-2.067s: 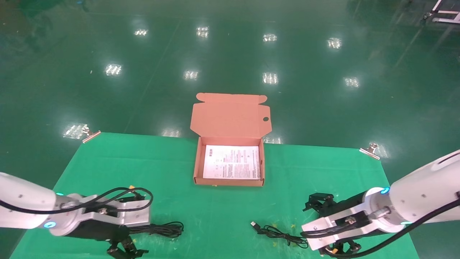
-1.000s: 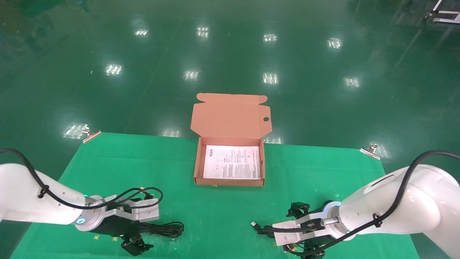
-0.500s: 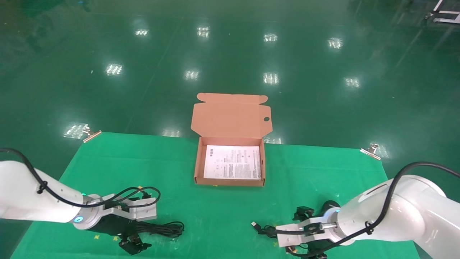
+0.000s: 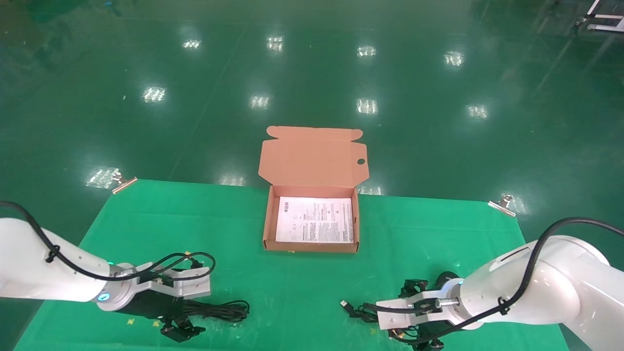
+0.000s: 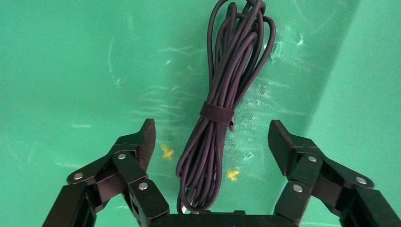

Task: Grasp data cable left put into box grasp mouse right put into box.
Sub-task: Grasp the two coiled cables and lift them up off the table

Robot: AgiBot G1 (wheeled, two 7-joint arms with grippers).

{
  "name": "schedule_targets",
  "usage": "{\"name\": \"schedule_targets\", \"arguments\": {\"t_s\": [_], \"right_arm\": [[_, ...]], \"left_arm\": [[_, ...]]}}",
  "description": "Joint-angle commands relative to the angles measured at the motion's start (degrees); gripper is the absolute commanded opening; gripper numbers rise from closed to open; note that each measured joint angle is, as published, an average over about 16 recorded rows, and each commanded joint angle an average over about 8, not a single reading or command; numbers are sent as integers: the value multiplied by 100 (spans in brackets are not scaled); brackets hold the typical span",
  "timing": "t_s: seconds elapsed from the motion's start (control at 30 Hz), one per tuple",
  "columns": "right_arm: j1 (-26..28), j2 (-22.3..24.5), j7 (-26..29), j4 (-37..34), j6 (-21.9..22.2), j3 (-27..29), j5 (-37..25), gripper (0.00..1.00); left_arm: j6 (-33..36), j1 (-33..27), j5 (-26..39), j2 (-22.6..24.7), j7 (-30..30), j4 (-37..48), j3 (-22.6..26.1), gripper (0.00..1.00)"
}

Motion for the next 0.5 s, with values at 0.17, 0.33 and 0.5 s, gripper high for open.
{"name": "schedule_targets", "arguments": {"t_s": [0.17, 0.33, 0.5], "right_arm": [[2, 1, -15, 13, -12, -4, 2, 0], [3, 1, -20, 19, -18, -6, 4, 0], [5, 1, -24, 23, -22, -8, 7, 0]], "left_arm": [[1, 2, 8, 0, -9, -12, 1, 0], [2, 3, 11, 0, -12, -18, 2, 0], [4, 5, 13, 0, -14, -21, 3, 0]]}}
